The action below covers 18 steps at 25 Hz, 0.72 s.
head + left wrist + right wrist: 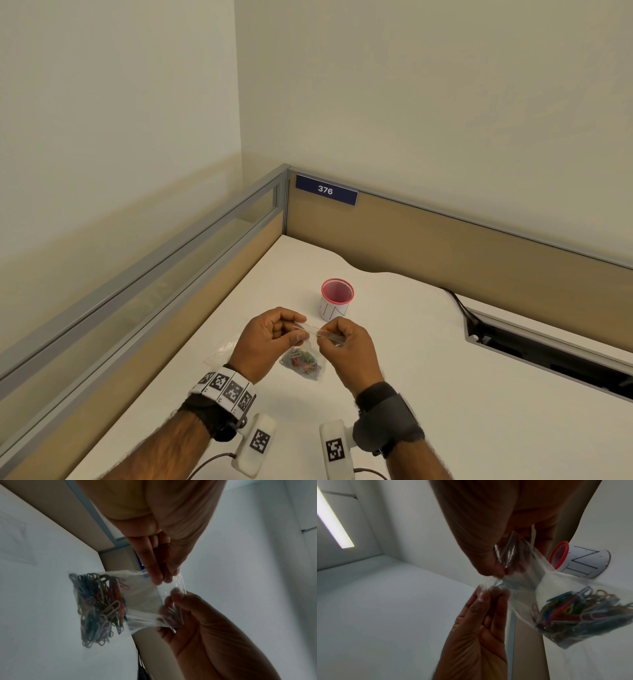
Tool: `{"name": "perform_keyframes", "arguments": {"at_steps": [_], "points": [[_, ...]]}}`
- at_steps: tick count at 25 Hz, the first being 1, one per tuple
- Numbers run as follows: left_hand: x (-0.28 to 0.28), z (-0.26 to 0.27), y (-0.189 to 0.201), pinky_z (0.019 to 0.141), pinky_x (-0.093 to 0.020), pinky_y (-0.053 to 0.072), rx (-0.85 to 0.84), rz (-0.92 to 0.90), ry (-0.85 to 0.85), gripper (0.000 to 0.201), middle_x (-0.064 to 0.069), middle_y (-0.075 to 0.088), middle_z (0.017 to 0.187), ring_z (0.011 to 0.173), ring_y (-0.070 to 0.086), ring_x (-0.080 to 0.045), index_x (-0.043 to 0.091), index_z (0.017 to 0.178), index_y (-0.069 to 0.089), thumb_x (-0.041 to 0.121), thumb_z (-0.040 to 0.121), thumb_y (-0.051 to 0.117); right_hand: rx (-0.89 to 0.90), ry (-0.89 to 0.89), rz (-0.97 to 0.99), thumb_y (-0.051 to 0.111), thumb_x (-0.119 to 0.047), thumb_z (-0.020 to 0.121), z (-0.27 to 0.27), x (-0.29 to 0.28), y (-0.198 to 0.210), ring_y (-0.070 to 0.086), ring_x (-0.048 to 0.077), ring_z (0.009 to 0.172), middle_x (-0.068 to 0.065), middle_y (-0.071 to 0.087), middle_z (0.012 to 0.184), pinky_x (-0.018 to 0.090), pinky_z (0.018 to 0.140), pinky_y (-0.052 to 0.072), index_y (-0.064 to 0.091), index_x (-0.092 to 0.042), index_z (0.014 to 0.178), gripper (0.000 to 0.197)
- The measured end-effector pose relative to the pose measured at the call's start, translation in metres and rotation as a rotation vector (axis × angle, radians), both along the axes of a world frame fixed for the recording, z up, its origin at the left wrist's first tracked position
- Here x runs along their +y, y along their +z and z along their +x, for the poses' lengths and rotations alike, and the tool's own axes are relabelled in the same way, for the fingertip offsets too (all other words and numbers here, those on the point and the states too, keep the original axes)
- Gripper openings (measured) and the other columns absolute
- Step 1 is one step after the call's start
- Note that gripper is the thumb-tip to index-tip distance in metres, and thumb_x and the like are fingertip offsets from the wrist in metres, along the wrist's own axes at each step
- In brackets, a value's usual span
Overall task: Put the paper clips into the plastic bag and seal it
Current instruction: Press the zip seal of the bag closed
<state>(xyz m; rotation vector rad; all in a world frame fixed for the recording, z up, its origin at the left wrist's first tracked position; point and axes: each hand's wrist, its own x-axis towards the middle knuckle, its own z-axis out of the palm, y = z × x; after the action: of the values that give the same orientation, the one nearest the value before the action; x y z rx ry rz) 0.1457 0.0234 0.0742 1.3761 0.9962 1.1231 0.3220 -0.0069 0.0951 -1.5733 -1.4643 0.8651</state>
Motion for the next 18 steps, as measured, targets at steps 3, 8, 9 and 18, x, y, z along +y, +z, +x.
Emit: {"name": "perform_keyframes", "arguments": {"at_steps": [3, 8, 9, 18], "points": [[-0.0005, -0.0024, -0.0005, 0.077, -0.028, 0.060, 0.108, 0.050, -0.008, 0.022, -0.008, 0.076, 0.090, 0.088, 0.074, -0.019, 0.017, 0.098, 0.075, 0.002, 0.081, 0.078, -0.054, 0.022, 0.022, 0.067, -0.018, 0.083, -0.0019, 0.0009, 0.0031, 0.063, 0.007, 0.074, -0.011, 0.064, 0.077, 0.011, 0.068, 0.047, 0.063, -0.025, 0.076, 0.011], [-0.0039, -0.0012, 0.0001, 0.072, -0.021, 0.057, 0.250, 0.142, -0.002, 0.009, 0.007, 0.078, 0.086, 0.085, 0.073, -0.011, 0.021, 0.091, 0.077, 0.017, 0.084, 0.078, -0.110, 0.040, 0.023, 0.068, -0.025, 0.085, -0.0074, 0.0003, 0.0032, 0.059, 0.005, 0.075, -0.011, 0.062, 0.079, 0.008, 0.069, 0.042, 0.063, -0.026, 0.079, 0.007], [-0.0032, -0.0013, 0.0006, 0.072, -0.021, 0.056, 0.269, 0.149, 0.006, 0.008, 0.009, 0.077, 0.085, 0.083, 0.072, -0.009, 0.022, 0.090, 0.076, 0.017, 0.084, 0.078, -0.115, 0.043, 0.024, 0.068, -0.026, 0.084, -0.0071, 0.0001, 0.0033, 0.058, 0.005, 0.075, -0.010, 0.062, 0.081, 0.008, 0.069, 0.042, 0.064, -0.026, 0.080, 0.007], [-0.0016, -0.0019, -0.0008, 0.072, -0.023, 0.055, 0.323, 0.166, 0.038, 0.009, 0.009, 0.076, 0.082, 0.081, 0.071, -0.009, 0.025, 0.084, 0.074, 0.017, 0.083, 0.078, -0.074, 0.007, 0.019, 0.067, -0.023, 0.085, -0.0047, -0.0025, 0.0027, 0.061, 0.005, 0.080, -0.010, 0.064, 0.087, 0.007, 0.068, 0.044, 0.063, -0.021, 0.085, 0.005]]}}
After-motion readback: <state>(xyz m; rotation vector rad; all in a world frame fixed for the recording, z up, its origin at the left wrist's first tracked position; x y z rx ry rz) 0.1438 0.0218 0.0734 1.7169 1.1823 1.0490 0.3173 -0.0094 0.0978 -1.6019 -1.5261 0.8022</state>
